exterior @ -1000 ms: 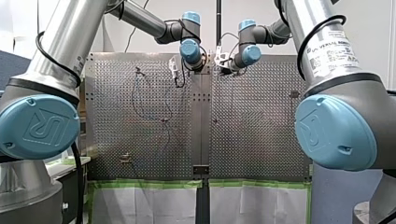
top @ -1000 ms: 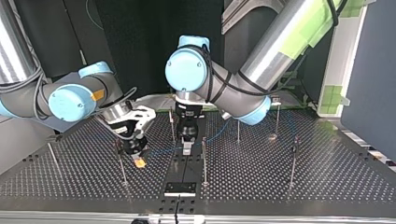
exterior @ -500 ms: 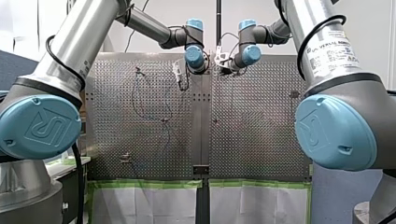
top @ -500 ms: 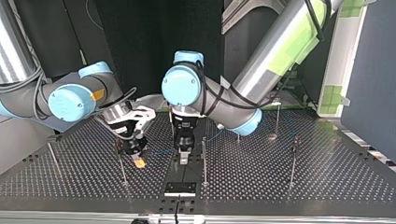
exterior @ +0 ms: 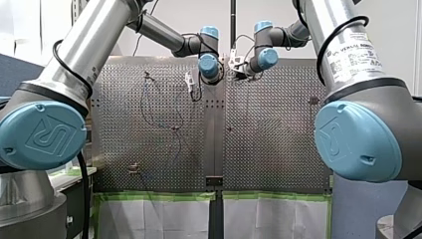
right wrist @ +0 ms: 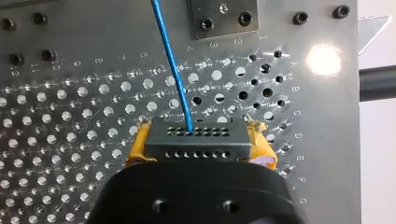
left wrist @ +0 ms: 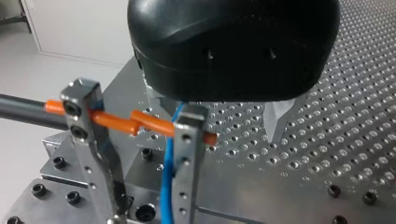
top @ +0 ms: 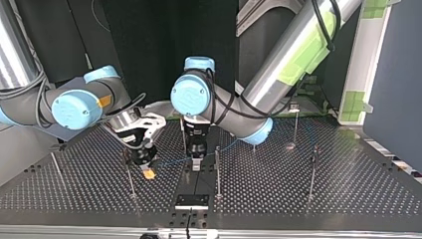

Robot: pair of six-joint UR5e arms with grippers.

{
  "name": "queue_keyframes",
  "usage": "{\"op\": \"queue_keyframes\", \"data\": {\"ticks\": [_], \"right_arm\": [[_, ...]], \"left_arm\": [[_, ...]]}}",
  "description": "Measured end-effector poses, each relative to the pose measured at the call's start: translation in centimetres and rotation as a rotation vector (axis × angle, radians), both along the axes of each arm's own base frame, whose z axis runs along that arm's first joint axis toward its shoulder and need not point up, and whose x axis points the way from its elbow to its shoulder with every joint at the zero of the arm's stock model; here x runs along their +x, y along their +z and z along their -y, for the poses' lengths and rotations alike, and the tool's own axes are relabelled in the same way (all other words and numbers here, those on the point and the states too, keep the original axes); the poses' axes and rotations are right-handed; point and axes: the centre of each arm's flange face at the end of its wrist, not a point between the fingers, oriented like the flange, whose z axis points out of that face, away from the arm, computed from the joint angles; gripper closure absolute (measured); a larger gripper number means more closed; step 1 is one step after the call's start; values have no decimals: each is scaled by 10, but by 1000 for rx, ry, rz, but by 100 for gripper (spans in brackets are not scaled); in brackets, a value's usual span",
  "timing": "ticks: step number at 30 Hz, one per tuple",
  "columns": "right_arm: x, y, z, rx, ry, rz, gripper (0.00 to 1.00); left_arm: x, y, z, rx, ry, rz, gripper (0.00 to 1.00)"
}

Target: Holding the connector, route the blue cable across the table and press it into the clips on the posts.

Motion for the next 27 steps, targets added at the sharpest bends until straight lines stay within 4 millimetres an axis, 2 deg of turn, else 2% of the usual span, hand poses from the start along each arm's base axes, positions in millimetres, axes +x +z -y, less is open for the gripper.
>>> {"op": "queue_keyframes", "data": {"ticks": [1,2,3,4,6,17,22,27], "right_arm": [[0,0,0,0,0,0,100],[0,0,0,0,0,0,100],[0,0,0,1,1,0,100],[0,0,0,1,1,0,100],[1,0,-1,2,2,0,100],[2,-1,-2,6,5,1,100],[3,-4,-5,22,8,-7,100],[-2,-18,-8,49,4,-26,100]], "left_arm": [[0,0,0,1,3,1,56],[0,0,0,1,6,1,66],[0,0,-1,2,9,0,81],[0,0,-1,4,14,-1,81],[0,0,-3,7,25,-3,99],[-7,-3,1,30,30,-23,99],[-22,-10,6,63,32,-64,99],[-38,-19,7,78,59,-87,99]]}}
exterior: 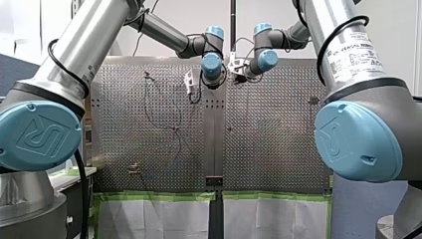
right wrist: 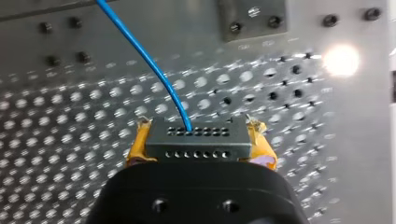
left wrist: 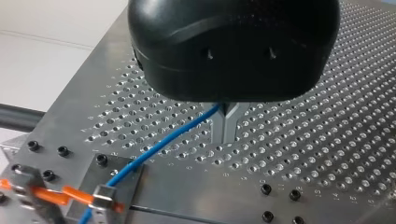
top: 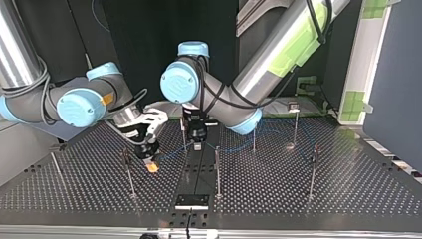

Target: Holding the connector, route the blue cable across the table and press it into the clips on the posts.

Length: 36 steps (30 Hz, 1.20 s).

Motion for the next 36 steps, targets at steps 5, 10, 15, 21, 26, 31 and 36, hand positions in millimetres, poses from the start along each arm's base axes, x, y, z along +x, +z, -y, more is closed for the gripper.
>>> {"op": "queue_keyframes", "data": {"ticks": [5,10,15,21,26,31,36], "right_arm": [[-5,-17,-6,22,-3,-28,100],[-13,-21,-15,26,-9,-33,100],[-22,-13,-23,10,-19,-3,100],[-30,-10,-36,-22,-25,12,100],[-36,-29,-42,-14,-42,-22,100],[-49,-51,-41,3,-96,-51,100],[-57,-81,-38,33,-132,-49,100]], "left_arm": [[-12,-1,-6,-18,31,21,99],[-19,-15,-6,-22,30,26,99],[-25,-34,-3,-16,-7,24,99],[-31,-57,-1,-20,-59,21,99],[-35,-76,-4,-19,-76,14,99],[-41,-93,-8,-11,-92,-4,99],[-39,-106,-3,-15,-125,-4,99]]}}
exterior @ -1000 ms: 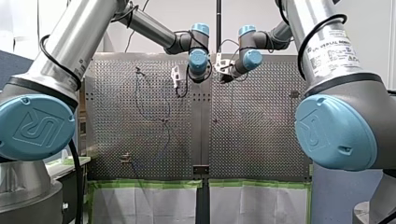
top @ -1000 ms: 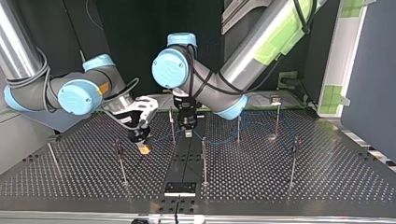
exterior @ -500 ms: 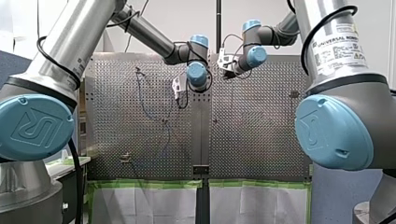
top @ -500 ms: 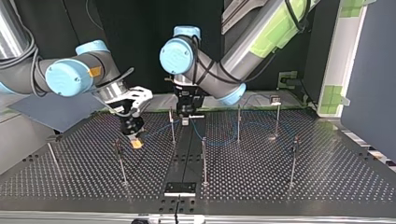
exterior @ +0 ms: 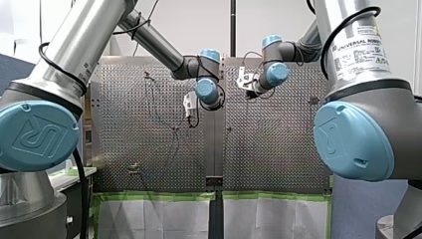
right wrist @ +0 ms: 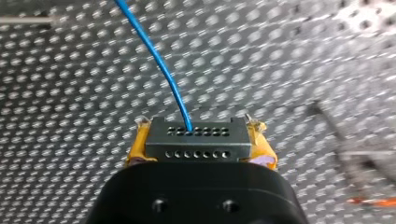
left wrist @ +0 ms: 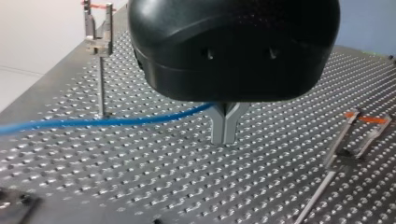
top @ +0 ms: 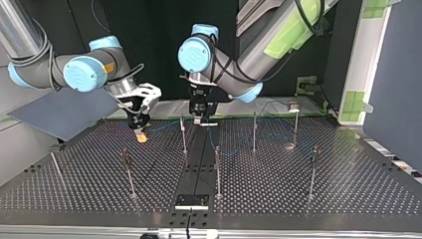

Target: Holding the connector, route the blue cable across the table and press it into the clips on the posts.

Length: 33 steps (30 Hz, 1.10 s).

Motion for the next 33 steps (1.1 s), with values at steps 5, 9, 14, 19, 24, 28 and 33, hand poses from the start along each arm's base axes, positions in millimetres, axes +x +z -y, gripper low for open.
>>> {"op": "queue_keyframes", "data": {"ticks": [5,9,14,19,24,28,33], "right_arm": [[-1,-38,-1,31,3,-25,100],[-4,-72,-7,76,7,-58,100],[-8,-98,-16,109,9,-72,100],[-15,-122,-31,158,17,-87,100],[-20,-130,-36,176,19,-91,100],[-21,-128,-32,173,28,-84,100],[-23,-126,-28,169,40,-75,100]], "left_arm": [[7,-25,9,-3,-37,-8,99],[12,-38,13,-21,-55,-3,99],[16,-41,14,-39,-66,2,99],[15,-44,12,-37,-68,-7,99],[6,-57,8,-26,-68,-25,99],[0,-71,1,-18,-66,-39,99],[-2,-79,-1,-17,-75,-47,99]]}}
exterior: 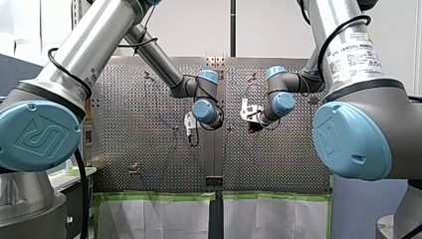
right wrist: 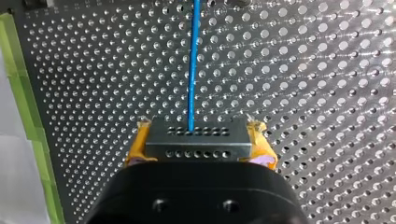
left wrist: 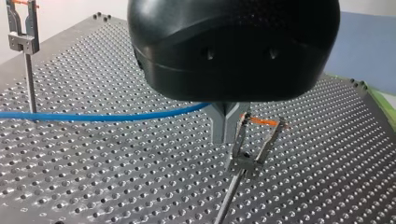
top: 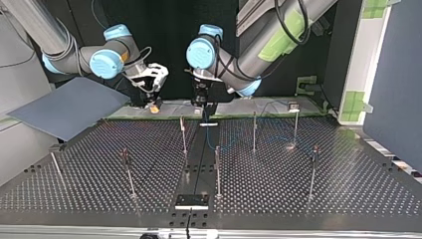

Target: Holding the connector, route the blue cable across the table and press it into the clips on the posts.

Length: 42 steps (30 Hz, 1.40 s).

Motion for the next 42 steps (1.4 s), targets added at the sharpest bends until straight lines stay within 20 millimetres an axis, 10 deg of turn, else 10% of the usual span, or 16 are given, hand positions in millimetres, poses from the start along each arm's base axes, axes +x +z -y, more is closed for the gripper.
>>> {"op": "queue_keyframes", "data": {"ticks": [32,42], "right_arm": [[-13,-19,27,0,-6,69,100],[-22,-18,39,-23,-11,85,100]], "left_arm": [[44,-67,10,-62,-61,-17,99],[69,-52,13,-86,-46,22,99]]}}
